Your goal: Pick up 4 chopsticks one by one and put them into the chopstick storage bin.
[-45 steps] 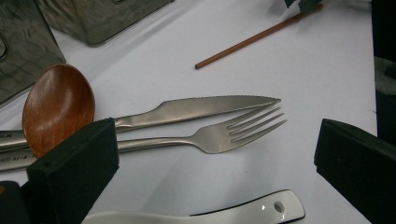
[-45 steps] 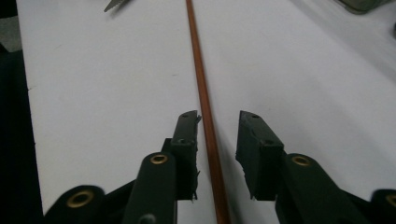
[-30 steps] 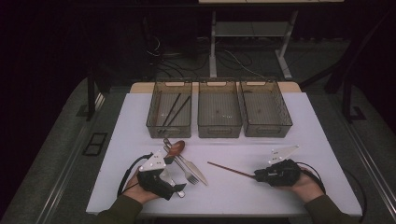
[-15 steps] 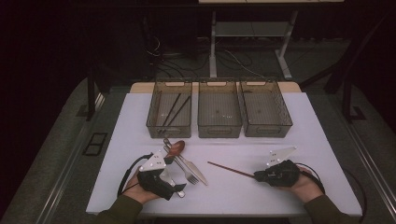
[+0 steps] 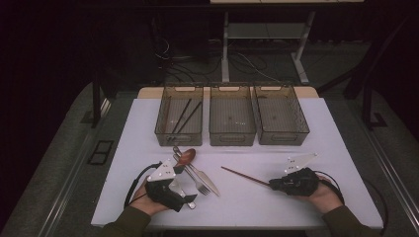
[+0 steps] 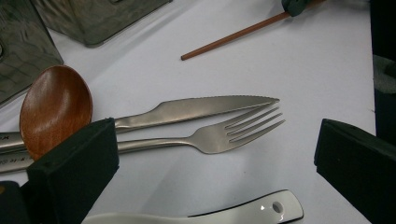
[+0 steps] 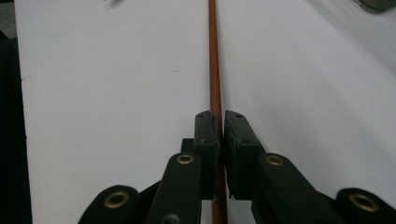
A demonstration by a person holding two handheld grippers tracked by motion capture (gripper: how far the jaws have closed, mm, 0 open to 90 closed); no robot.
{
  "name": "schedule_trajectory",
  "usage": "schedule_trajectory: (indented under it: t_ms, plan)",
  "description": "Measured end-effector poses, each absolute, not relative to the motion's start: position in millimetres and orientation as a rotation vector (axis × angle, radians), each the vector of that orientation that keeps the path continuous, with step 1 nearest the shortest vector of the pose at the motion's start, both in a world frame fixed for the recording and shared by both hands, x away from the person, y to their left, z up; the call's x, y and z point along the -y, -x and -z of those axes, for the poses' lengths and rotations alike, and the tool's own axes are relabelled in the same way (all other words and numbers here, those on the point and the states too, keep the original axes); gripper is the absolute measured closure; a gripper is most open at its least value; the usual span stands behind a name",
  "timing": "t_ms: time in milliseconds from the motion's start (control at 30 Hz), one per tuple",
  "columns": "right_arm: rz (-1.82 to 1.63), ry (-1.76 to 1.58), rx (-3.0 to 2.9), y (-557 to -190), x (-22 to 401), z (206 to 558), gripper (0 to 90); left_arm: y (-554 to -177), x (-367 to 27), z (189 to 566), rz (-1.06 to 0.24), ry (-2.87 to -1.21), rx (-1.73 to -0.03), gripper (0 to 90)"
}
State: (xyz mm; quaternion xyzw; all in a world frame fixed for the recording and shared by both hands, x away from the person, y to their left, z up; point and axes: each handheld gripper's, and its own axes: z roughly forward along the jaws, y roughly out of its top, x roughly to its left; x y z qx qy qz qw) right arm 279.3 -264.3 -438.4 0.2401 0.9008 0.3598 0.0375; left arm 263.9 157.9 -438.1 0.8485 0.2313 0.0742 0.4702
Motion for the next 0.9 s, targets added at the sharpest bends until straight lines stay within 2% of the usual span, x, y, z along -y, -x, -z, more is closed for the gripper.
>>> schedule_trajectory:
  t_ms: [900]
  plan:
    - [-1.333,-0.766,-2.622,-279,278,413,84.2,-264,-158,438,-0.180,-2.084,-0.563,0.0]
